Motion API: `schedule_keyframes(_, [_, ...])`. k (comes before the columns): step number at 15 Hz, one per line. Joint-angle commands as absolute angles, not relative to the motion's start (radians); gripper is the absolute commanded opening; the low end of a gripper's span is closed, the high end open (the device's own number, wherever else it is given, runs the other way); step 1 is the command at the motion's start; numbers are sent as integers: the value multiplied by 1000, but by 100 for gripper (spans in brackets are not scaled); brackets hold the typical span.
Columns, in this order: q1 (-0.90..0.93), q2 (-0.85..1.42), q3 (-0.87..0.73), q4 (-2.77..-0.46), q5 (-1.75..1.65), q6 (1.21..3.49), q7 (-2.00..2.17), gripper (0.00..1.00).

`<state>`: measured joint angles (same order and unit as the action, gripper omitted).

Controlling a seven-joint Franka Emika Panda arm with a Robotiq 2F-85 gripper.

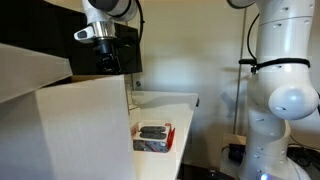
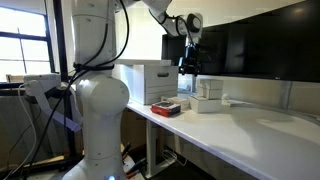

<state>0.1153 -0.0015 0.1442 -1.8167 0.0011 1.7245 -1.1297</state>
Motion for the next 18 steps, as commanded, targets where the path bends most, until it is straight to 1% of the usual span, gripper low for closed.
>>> schedule_keyframes(1, [126,-85,139,-1936,33,1777,-1203,100])
schedule_keyframes(9, [177,-148,145,-2087,44,1857,-1276,100])
schedule_keyframes(18, [210,-148,148,-2204,46,1994,-1303,100])
